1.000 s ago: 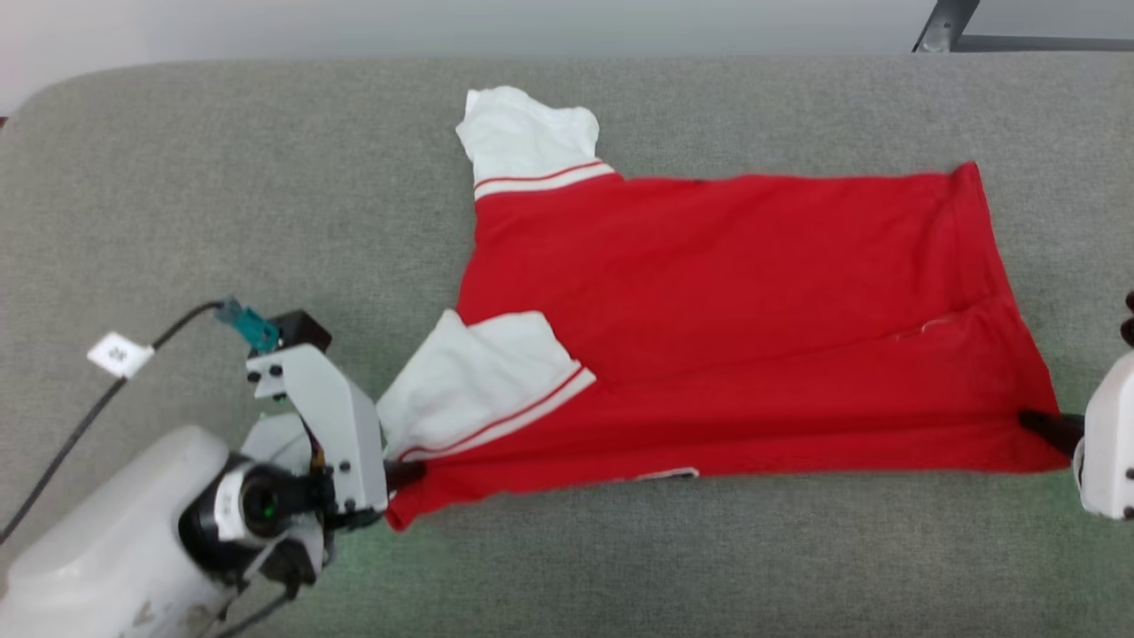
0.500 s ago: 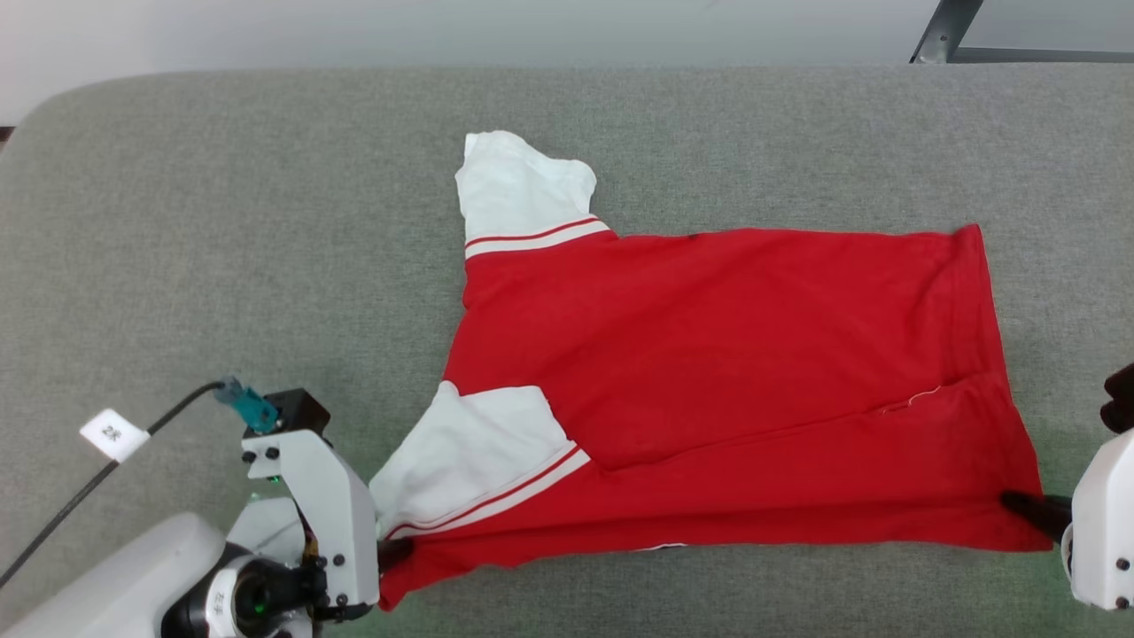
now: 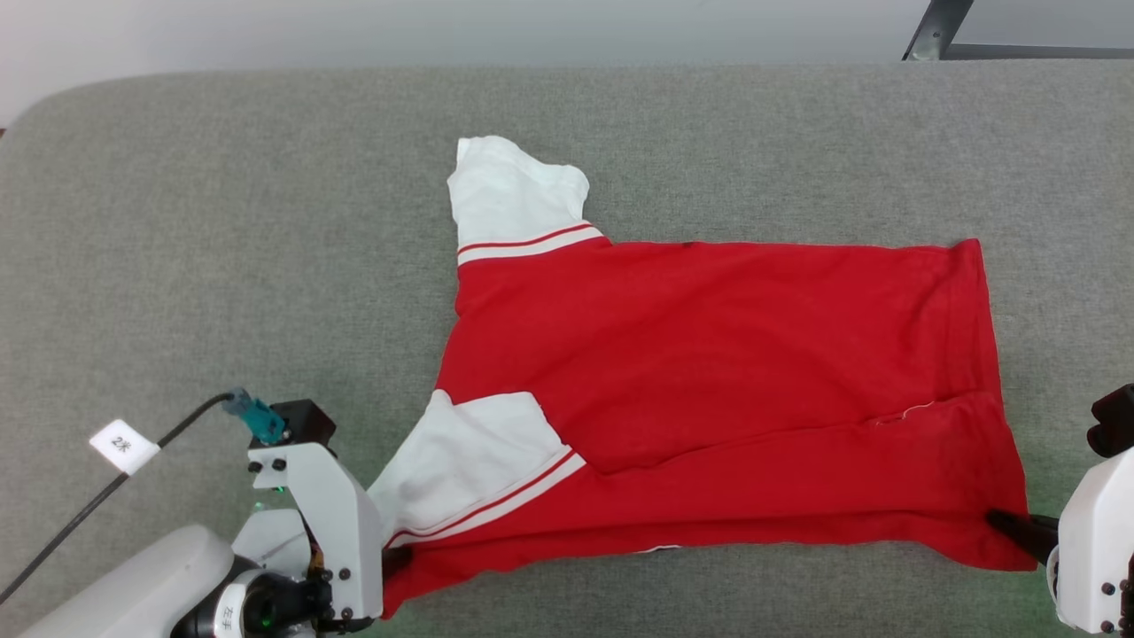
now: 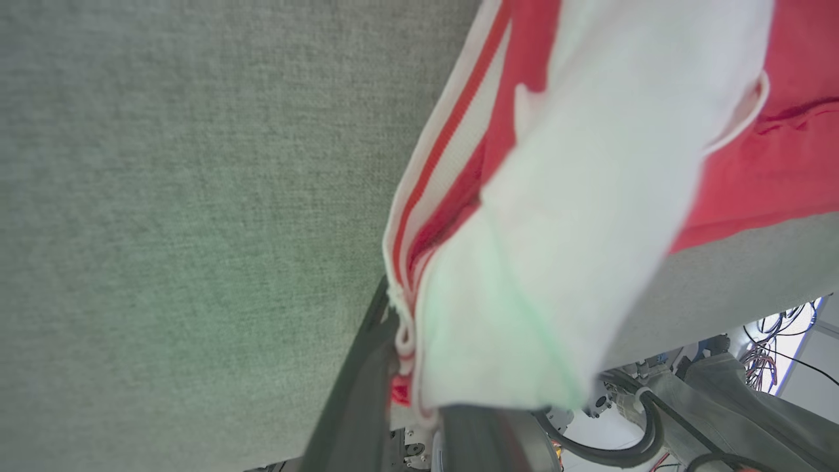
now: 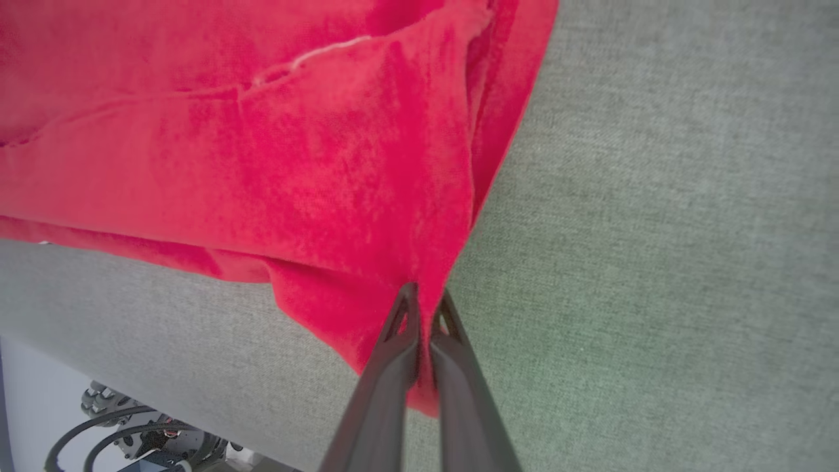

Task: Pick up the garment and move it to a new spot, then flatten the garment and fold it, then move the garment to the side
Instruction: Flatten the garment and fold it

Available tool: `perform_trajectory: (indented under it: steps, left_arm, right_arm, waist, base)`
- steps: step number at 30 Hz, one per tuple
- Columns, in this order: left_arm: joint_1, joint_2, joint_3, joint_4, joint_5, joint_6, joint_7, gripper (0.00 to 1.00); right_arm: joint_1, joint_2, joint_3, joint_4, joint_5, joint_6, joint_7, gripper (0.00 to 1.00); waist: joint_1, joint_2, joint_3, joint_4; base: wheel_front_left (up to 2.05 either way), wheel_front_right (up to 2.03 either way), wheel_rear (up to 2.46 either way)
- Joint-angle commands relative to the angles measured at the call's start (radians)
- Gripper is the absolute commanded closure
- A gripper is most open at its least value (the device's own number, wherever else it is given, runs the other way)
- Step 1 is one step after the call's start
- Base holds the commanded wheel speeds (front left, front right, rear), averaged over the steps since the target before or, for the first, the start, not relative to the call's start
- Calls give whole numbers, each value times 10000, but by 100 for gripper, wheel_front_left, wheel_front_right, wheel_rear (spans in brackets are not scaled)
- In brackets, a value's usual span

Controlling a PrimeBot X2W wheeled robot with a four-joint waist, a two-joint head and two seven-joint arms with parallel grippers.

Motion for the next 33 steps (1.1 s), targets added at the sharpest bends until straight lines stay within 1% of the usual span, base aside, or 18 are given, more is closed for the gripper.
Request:
perform_trajectory:
  steps: [1,6,8,10,11,15,18,19,20,21,22,23,24,25,29,33]
  left_arm:
    - [-13,46,9,-45,46,-51,-45,100]
    - [11,115,38,-104,58,-26,-51,100]
    - [35,159,70,-142,33,5,-62,98]
    - [19,246,125,-196,79,31,-102,96]
    - [9,285,143,-234,97,42,-116,97]
    - [15,444,215,-384,96,108,-107,96]
    - [70,506,222,-474,107,142,-103,88]
    - [73,529,207,-508,136,161,-93,84]
    - [80,543,204,-532,144,172,-98,71]
    - [92,545,210,-547,138,182,-102,66]
    - [96,568,192,-553,171,207,-93,62]
    - [97,574,183,-572,177,213,-87,56]
    - [91,581,184,-605,195,234,-107,17]
    - [66,610,171,-638,241,246,-120,0]
    - [-89,722,187,-871,372,356,-80,0]
    - [-342,963,231,-1349,593,459,-15,0]
  right_arm:
    - [22,30,-13,8,-77,-4,-56,100]
    - [58,-32,0,116,-117,-4,-250,100]
    - [92,-68,-2,159,-126,-4,-296,100]
    - [104,-103,-4,193,-114,-4,-345,100]
    - [97,-120,-6,198,-118,-4,-381,100]
    - [68,-184,-79,234,-206,-4,-438,100]
    - [56,-226,-90,242,-261,-4,-463,100]
    - [44,-228,-112,223,-299,-4,-511,93]
    - [40,-230,-109,223,-362,-4,-553,72]
    - [39,-237,-83,230,-380,-4,-574,61]
    - [23,-240,-72,230,-407,-4,-630,38]
    - [9,-242,-75,235,-434,-4,-650,5]
    - [4,-261,-58,229,-461,-4,-660,0]
    - [-5,-257,-60,187,-456,-4,-724,0]
    - [-14,-213,-120,57,-471,-4,-828,0]
    - [64,-136,-199,-199,-509,-4,-995,0]
  waist:
    - [0,0,-10,-8]
    - [0,0,-73,3]
    - [0,0,-98,15]
    - [0,0,-128,20]
    - [0,0,-149,21]
    - [0,0,-236,26]
    - [0,0,-284,18]
    - [0,0,-297,19]
    - [0,0,-310,19]
    - [0,0,-322,17]
    - [0,0,-335,13]
    - [0,0,-352,11]
    - [0,0,-369,9]
    - [0,0,-387,5]
    - [0,0,-452,-26]
    - [0,0,-463,-99]
  base:
    - [0,0,0]
    - [0,0,0]
    - [0,0,0]
    - [0,0,0]
    - [0,0,0]
    - [0,0,0]
    - [0,0,0]
    - [0,0,0]
    - [0,0,0]
    - [0,0,0]
    - [0,0,0]
    - [0,0,0]
    - [0,0,0]
    - [0,0,0]
    - [0,0,0]
    - [0,0,0]
